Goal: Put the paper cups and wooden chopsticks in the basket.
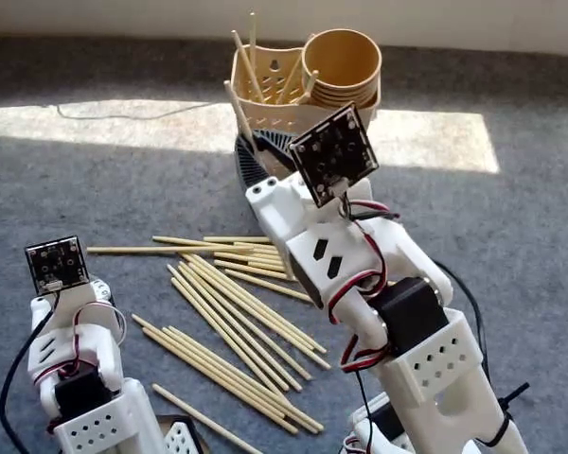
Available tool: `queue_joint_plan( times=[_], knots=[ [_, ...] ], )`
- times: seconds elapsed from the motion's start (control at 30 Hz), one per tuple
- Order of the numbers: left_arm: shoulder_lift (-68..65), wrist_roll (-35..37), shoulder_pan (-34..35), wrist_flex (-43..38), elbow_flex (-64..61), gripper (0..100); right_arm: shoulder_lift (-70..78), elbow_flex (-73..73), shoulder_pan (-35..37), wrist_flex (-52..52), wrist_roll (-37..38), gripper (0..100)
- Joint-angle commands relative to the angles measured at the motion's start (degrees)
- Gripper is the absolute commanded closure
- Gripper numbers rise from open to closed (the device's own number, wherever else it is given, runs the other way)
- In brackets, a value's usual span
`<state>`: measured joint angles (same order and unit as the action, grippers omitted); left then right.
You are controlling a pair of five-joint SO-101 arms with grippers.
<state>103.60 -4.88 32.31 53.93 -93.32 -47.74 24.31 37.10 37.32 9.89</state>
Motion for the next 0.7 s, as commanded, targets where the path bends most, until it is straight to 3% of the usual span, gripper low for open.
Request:
queue_joint_plan(
  times=[0.0,0.17,0.43,0.67],
  knots=[
    [0.7,-0.4,-1.5,-1.1,1.3,96,-1.5,-0.7,-0.7,-6.3,-0.6,99.2],
    [0.7,-0.4,-1.5,-1.0,1.3,96,-1.5,-0.7,-2.7,-13.5,-0.6,99.2],
    [0.7,-0.4,-1.5,-1.0,1.3,96,-1.3,-0.3,-8.7,-33.8,-0.5,99.2],
    [0.7,-0.4,-1.5,-0.9,1.3,96,5.5,-0.7,-12.4,-40.2,-0.6,99.2]
  ],
)
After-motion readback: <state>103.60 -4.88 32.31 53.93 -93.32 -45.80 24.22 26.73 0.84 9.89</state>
